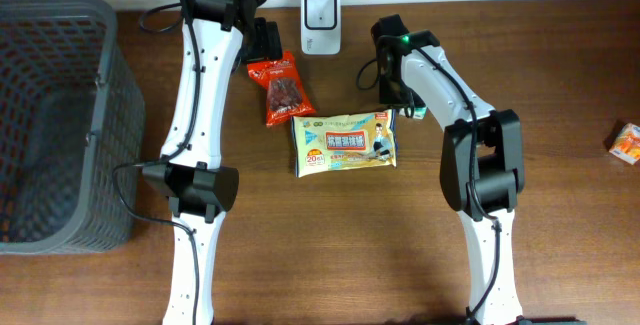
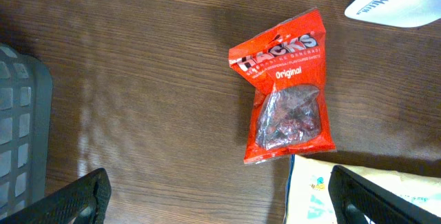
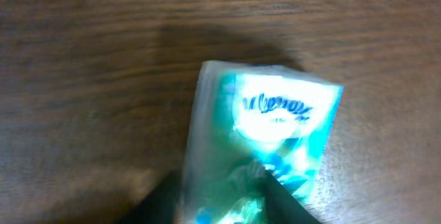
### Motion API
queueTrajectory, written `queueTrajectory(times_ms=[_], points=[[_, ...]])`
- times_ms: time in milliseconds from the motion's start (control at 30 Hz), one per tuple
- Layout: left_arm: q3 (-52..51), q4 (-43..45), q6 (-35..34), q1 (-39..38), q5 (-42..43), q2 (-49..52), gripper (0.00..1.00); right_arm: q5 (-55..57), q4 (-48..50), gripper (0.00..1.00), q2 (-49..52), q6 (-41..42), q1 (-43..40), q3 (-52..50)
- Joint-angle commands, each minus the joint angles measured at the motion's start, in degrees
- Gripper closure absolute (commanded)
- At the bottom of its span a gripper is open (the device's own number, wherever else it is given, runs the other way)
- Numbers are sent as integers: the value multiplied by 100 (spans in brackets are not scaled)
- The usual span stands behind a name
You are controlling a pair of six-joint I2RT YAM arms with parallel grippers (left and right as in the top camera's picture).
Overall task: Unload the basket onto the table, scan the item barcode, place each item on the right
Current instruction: 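Lift the teal tissue pack and turn it with the right gripper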
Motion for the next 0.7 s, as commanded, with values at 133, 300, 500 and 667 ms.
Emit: queueTrajectory(times_ms=[133, 300, 500, 667], points=[[37, -7, -31, -28, -42, -85, 1, -544, -179, 96, -146, -188, -96, 468], [37, -7, -31, -35, -44, -85, 1, -3145, -302, 96, -210, -1099, -605, 1054], [37, -7, -31, -35, -42, -85, 1, -5947, -232, 96, 164, -1360, -1714, 960], [37, -7, -31, -35, -42, -85, 1, -6349, -278, 84, 498, -1357, -2518, 645]])
